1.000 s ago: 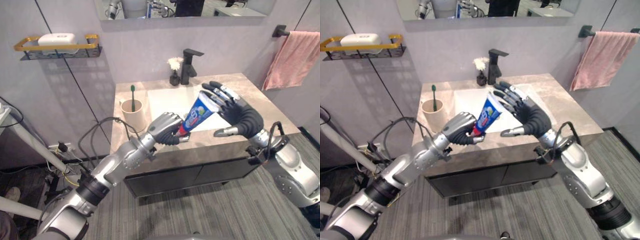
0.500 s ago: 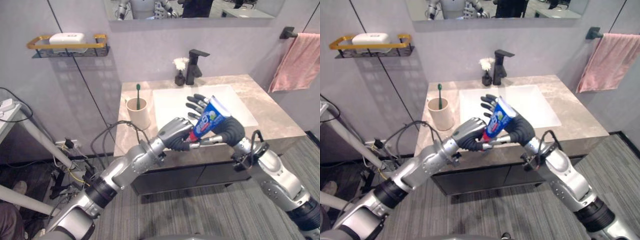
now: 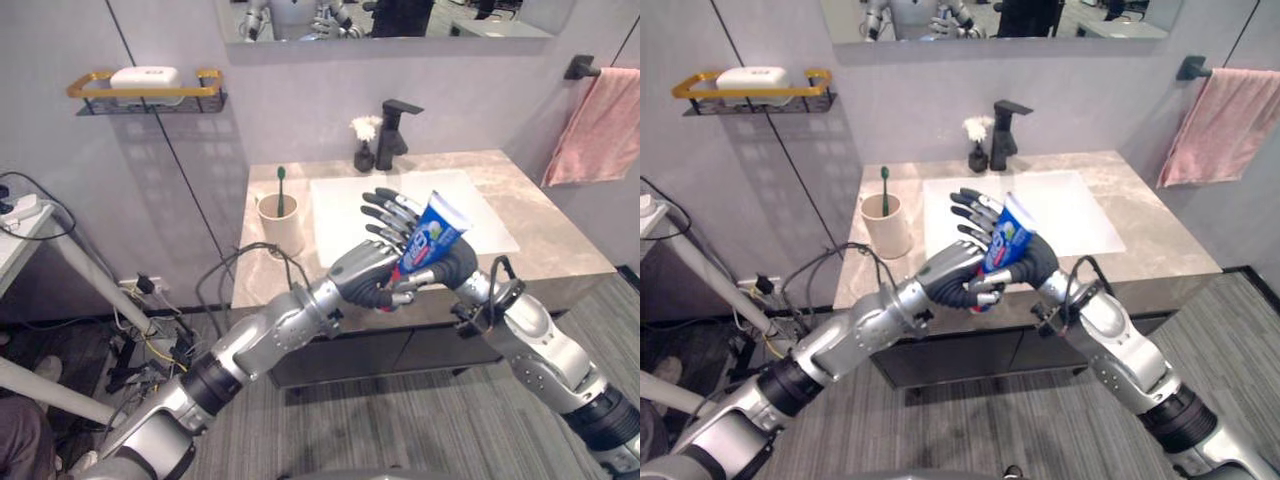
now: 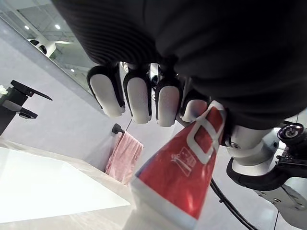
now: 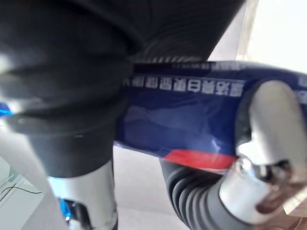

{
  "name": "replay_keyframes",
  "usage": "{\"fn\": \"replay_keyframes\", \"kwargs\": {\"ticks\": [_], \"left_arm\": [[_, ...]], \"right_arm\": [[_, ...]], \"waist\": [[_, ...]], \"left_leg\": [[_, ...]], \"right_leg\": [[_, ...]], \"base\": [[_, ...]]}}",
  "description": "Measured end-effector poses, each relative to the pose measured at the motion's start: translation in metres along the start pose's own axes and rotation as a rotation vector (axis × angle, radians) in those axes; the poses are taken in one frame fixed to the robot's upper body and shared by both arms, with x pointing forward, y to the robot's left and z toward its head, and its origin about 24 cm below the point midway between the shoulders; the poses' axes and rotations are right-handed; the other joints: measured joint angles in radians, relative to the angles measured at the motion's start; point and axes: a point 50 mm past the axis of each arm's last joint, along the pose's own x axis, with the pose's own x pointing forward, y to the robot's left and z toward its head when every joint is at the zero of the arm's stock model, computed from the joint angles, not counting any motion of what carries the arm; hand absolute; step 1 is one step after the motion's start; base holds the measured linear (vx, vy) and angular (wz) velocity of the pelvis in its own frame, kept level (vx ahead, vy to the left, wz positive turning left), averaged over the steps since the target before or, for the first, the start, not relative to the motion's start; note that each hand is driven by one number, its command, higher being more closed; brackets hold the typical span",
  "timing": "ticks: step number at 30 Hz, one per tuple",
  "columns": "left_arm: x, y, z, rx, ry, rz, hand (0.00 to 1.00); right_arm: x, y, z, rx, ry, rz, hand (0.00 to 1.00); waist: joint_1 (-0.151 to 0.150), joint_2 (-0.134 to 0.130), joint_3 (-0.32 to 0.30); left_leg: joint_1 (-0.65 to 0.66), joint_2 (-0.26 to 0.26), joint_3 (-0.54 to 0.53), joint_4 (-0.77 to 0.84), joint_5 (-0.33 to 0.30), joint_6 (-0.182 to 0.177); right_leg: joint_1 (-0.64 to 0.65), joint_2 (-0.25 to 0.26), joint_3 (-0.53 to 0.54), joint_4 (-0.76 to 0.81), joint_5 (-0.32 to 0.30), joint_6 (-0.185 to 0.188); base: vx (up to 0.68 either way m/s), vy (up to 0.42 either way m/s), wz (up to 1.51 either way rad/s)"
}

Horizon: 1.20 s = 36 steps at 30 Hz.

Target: Organize washtable

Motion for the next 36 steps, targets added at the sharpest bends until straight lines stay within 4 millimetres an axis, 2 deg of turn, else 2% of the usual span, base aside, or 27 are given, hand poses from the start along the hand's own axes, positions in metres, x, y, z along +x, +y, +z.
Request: {"fn": "replay_keyframes", "kwargs": {"ticks": [8, 16, 17, 36], "left_arm": [[0.000, -0.004, 0.002, -0.017, -0.007, -0.011, 1.00], [0.001, -0.002, 0.002, -0.031, -0.005, 0.001, 1.00], [0.001, -0.002, 0.002, -0.032, -0.005, 0.001, 1.00], [0.005, 0.000, 0.000, -0.050, 0.015, 0.044, 1.00]], "right_arm": [[0.001, 0.002, -0.001, 0.011, -0.005, 0.002, 0.00], [0.006, 0.004, 0.000, 0.037, -0.044, -0.020, 0.00], [0.007, 0.005, 0.000, 0.040, -0.047, -0.022, 1.00], [0.015, 0.007, 0.005, 0.058, -0.146, -0.095, 1.00]], "waist": [[-0.001, 0.011, -0.011], [0.000, 0.008, -0.017], [0.000, 0.008, -0.017], [-0.001, 0.008, -0.017]], "left_leg": [[-0.008, 0.002, 0.001, 0.000, 0.005, 0.000], [-0.012, 0.011, 0.007, 0.000, 0.010, -0.005], [-0.012, 0.012, 0.007, 0.000, 0.010, -0.006], [-0.013, 0.015, 0.021, 0.000, 0.017, -0.006]], "right_leg": [[-0.002, 0.002, 0.002, -0.003, 0.002, -0.002], [-0.013, 0.012, 0.005, -0.006, 0.013, -0.011], [-0.013, 0.013, 0.005, -0.006, 0.014, -0.012], [-0.014, 0.018, 0.016, -0.023, 0.025, -0.013]], "base": [[-0.02, 0.002, 0.00], [0.00, -0.001, -0.02], [-0.03, -0.005, -0.01], [-0.02, 0.001, -0.02]]}}
